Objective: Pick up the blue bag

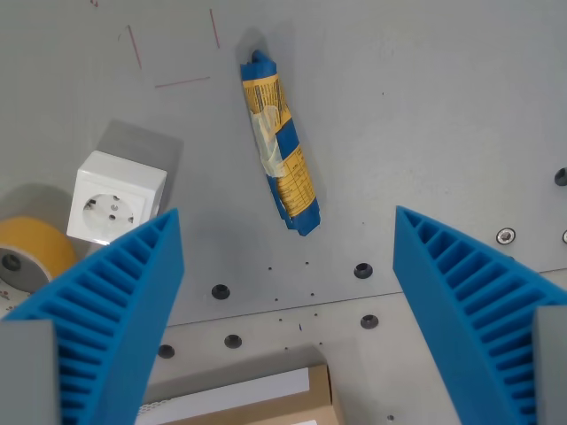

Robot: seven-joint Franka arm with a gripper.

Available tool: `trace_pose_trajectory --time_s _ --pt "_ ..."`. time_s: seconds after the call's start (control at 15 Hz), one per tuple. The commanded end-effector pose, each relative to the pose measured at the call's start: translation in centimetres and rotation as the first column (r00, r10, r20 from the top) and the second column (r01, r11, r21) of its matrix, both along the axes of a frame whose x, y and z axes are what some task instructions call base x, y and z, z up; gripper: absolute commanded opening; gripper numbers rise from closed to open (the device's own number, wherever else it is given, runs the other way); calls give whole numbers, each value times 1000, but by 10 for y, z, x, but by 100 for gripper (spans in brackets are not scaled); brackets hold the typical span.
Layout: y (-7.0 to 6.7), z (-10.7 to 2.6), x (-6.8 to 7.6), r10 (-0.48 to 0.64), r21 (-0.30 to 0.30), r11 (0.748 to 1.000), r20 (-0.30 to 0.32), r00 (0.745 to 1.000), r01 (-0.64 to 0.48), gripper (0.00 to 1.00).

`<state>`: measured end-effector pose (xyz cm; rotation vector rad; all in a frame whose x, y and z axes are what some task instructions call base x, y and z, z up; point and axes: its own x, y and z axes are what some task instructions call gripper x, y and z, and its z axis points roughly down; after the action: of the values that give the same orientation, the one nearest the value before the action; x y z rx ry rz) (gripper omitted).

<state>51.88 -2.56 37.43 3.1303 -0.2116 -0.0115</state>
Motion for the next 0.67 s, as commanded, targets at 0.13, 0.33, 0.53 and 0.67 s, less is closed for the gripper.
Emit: trace_pose_trajectory --time_s 0.13,0.33,0.53,0.67 --pt "0 2 0 1 0 1000 4 1000 -1 100" --pt "0 -1 -1 9 1 1000 6 1000 -9 100" --pt "1 -11 -3 32 2 999 23 999 -32 100" --pt "1 -21 -5 51 2 999 46 998 -51 100"
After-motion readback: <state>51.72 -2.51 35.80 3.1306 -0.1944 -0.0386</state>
